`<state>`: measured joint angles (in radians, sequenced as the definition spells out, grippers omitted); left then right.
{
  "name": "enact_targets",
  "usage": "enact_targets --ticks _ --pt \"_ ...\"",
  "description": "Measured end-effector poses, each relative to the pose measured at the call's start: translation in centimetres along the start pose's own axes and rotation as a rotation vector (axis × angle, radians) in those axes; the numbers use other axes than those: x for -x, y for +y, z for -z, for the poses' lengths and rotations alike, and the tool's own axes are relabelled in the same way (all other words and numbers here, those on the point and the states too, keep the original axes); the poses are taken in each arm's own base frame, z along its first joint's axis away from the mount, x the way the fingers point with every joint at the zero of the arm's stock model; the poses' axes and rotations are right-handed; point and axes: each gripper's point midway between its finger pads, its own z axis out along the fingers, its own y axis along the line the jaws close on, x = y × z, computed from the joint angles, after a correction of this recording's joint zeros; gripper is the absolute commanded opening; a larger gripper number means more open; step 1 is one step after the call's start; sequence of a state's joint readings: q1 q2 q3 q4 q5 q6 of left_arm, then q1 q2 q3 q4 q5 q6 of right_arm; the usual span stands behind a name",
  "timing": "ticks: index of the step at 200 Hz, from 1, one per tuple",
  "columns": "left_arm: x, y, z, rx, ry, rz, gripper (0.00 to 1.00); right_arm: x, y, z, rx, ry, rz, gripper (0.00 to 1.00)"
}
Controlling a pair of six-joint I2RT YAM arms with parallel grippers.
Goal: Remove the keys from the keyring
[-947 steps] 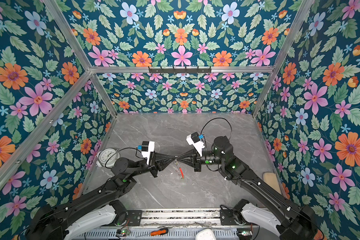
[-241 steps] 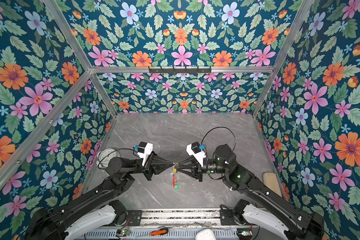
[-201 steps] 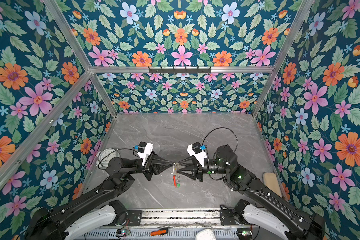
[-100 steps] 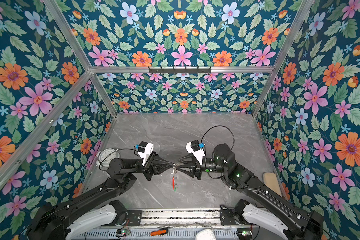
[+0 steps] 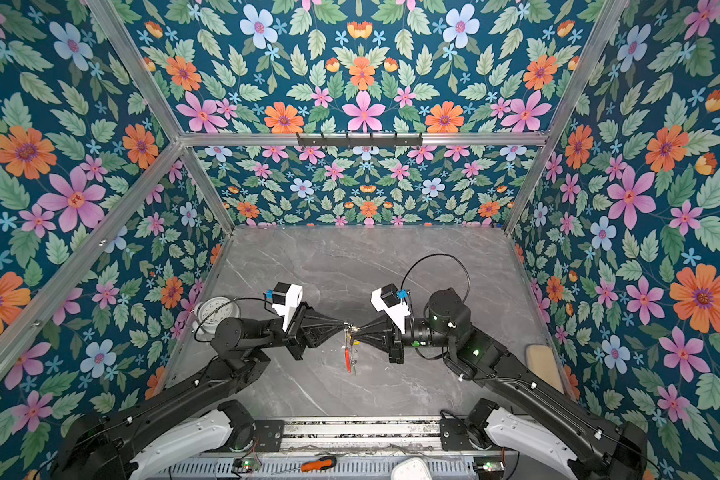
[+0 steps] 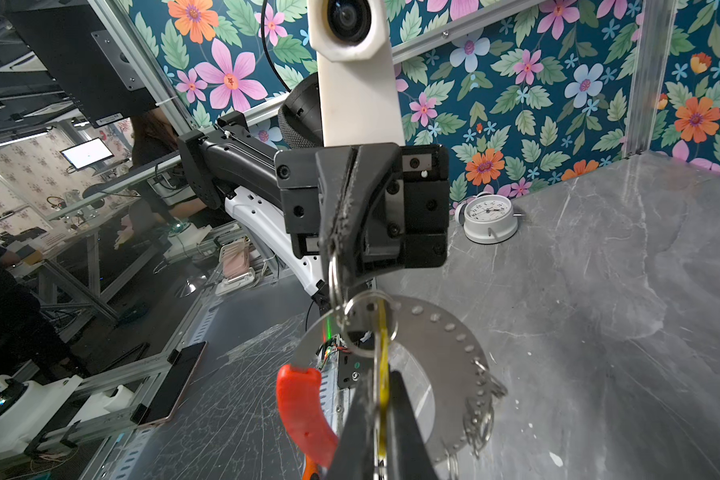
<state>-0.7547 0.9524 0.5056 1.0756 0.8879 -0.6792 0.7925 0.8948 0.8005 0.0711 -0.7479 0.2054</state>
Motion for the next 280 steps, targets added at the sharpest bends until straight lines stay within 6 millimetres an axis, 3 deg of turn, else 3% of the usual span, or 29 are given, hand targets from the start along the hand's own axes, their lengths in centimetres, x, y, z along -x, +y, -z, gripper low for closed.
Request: enact_targets --ticks 127,149,165,189,229,280 --pt "-1.0 1.4 0.2 0.034 -0.015 0.057 0.0 -2.0 -1.0 -1.4 -0.049 0.077 -0.01 0.0" --pt "-0.9 1.2 0.2 0.027 -0.02 0.049 0.0 -1.9 -1.1 -1.0 -0.07 0.067 -0.009 0.26" --pt "-0.7 0.9 0.2 0.019 -0.03 0.036 0.0 -1.9 -1.1 -0.4 -0.1 0.059 -0.013 0.38" --pt "-0.6 1.0 0.1 0.017 -0.031 0.033 0.0 -0.7 -0.6 0.9 -0.135 0.002 0.005 0.45" --pt "-0.7 1.2 0.1 0.018 -0.029 0.036 0.0 2.1 0.1 2.2 -0.164 -0.117 0.026 0.46" --pt "-0.5 1.2 0.0 0.015 -0.036 0.03 0.0 3.9 0.2 1.0 -0.108 -0.166 -0.012 0.42"
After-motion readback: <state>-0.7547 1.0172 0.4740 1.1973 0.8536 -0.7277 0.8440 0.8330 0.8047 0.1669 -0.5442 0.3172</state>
